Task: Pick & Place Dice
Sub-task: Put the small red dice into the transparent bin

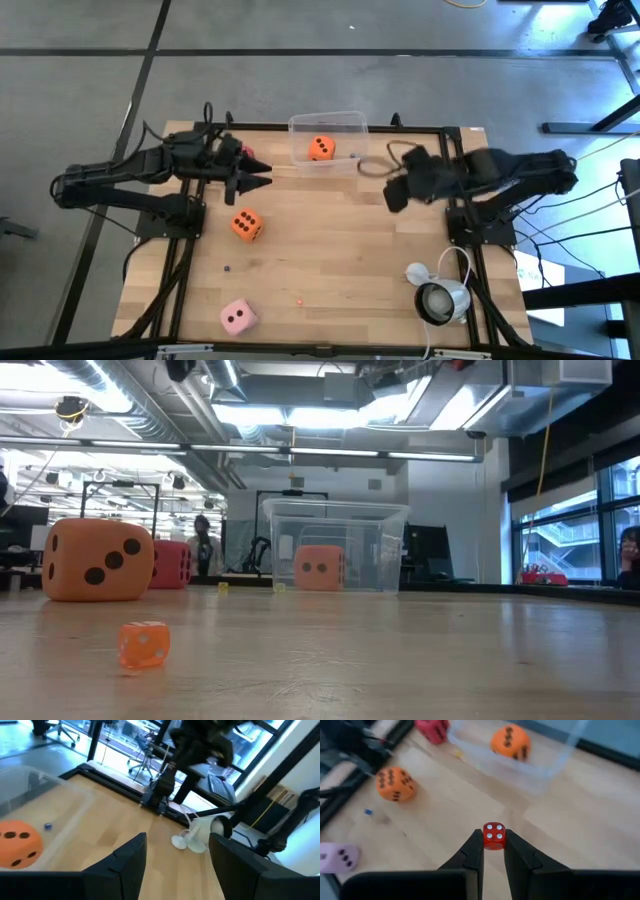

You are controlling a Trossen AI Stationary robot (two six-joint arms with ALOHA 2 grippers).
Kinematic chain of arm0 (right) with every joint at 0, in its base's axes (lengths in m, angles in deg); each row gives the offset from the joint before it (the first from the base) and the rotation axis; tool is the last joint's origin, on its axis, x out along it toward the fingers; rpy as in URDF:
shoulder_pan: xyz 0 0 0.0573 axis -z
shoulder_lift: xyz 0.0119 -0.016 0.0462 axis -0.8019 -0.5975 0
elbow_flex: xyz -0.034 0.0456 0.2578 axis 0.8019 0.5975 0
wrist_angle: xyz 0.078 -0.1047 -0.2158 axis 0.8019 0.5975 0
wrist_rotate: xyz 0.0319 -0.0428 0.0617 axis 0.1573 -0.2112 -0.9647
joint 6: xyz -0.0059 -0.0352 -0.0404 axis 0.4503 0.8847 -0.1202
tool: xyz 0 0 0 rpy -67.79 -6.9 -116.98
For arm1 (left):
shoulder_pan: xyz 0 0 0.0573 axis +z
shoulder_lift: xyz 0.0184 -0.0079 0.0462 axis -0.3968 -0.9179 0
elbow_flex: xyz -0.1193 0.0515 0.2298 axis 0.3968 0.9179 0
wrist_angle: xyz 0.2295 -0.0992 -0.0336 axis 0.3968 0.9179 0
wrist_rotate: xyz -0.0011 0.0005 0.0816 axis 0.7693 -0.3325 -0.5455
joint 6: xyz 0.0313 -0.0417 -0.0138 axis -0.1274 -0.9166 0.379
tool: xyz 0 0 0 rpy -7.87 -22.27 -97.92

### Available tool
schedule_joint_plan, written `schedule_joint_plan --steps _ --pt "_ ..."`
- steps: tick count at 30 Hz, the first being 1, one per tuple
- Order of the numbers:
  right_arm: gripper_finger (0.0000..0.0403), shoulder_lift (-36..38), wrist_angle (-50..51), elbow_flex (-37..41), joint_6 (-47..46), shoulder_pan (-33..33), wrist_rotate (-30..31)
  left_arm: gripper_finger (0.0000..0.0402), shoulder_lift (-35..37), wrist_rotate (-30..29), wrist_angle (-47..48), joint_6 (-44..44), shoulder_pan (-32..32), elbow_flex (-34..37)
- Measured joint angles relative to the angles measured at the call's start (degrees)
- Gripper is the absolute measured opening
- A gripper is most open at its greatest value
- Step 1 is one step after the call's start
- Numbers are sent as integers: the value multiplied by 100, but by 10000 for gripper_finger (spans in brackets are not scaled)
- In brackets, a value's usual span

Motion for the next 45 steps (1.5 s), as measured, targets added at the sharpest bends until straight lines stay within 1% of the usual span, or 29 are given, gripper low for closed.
schedule_joint_plan --steps 2,6,10,15,17,20,22,25,28,32,34,39,45 --pt "49 94 -297 0 565 348 -234 206 0 -455 182 -4 -296 -113" --pt "49 77 -841 0 1692 1280 -1049 194 -87 -1363 613 -8 -894 -466" --pt "49 -165 -1557 0 2525 2084 -1781 184 -224 -1934 1131 -83 -1482 -921" --pt "49 -623 -2459 0 3054 2982 -2601 174 -462 -2728 2320 -418 -2113 -1441" --pt "49 -878 -2658 0 3166 3265 -2867 170 -521 -2864 2688 -685 -2261 -1544" --pt "49 -1232 -2936 0 3173 3542 -3224 165 -551 -2921 2943 -1058 -2408 -1571" --pt "49 -1468 -3123 0 3171 3656 -3310 161 -571 -2994 3040 -1262 -2497 -1575" --pt "49 -1803 -3295 0 3122 3814 -3237 156 -587 -3102 3240 -1449 -2607 -1577" --pt "49 -2152 -3286 0 3096 3958 -3060 150 -612 -3191 3507 -1578 -2662 -1576" --pt "49 -2531 -3269 0 3084 4101 -3040 145 -650 -3210 3823 -1768 -2662 -1576" --pt "49 -2637 -3262 0 3097 4150 -3027 144 -662 -3211 3917 -1800 -2662 -1576" --pt "49 -2765 -3059 0 3218 4256 -2750 143 -686 -3149 4053 -1807 -2662 -1576" --pt "49 -2767 -2763 0 3366 4374 -2728 143 -697 -3097 4053 -1789 -2662 -1576"
